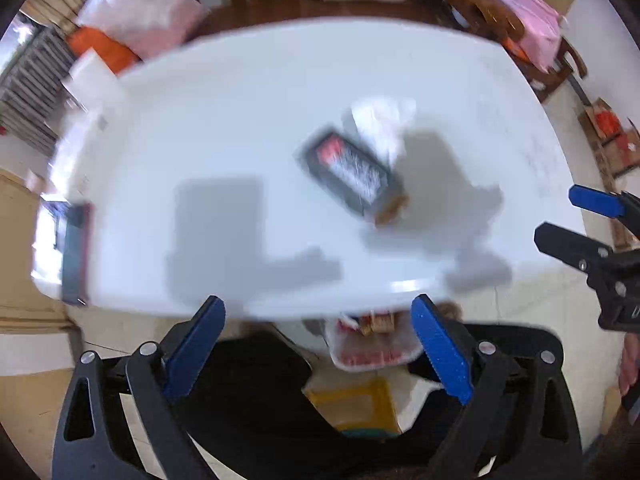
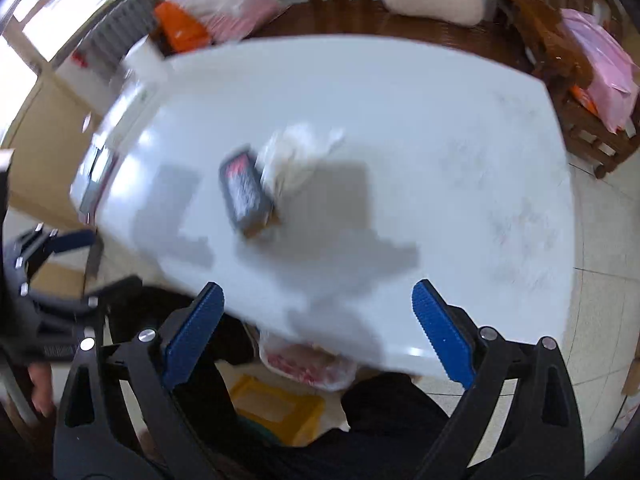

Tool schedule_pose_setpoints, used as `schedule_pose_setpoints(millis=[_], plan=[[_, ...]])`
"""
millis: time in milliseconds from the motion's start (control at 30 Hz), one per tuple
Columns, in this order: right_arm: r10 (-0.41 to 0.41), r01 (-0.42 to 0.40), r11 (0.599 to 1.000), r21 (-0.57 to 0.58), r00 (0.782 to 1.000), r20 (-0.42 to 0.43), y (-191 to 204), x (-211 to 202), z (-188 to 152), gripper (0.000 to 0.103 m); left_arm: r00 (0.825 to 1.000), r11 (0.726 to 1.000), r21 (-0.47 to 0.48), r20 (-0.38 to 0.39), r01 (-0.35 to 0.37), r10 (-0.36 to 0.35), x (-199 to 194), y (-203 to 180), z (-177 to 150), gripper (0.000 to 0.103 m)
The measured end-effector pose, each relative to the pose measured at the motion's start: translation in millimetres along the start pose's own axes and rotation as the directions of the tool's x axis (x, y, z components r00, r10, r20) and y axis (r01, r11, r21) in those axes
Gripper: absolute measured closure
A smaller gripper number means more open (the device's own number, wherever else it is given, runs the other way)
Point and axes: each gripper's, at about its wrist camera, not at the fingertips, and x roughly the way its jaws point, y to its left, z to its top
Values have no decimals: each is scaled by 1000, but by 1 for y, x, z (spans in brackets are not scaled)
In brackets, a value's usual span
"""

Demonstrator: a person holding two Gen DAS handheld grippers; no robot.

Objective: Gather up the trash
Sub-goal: 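Raise both empty tools back up over the table, then move the left tool to the black box while the right tool approaches the white tissue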

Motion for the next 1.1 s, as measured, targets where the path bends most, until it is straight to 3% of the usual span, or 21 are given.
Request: schedule_pose_setpoints(millis=[133,400,767,1100], plan=[[5,-6,1000,25,1000,26,-5,-13,33,10,1000,998,-52,12,-28,28,-6,4,24,11],[38,-38,997,74,999,3,-9,-1,72,10,1000,989,-147,-9,27,-28,8,4,47,11],[30,-25,995,98,998,-54,-13,36,95,10,994,972,-225,-76,60,-79,54,8,70,11],[44,-28,992,126,992,-121,-15,75,102,10,992,955,-287,-83,72,-100,84,16,82,11]])
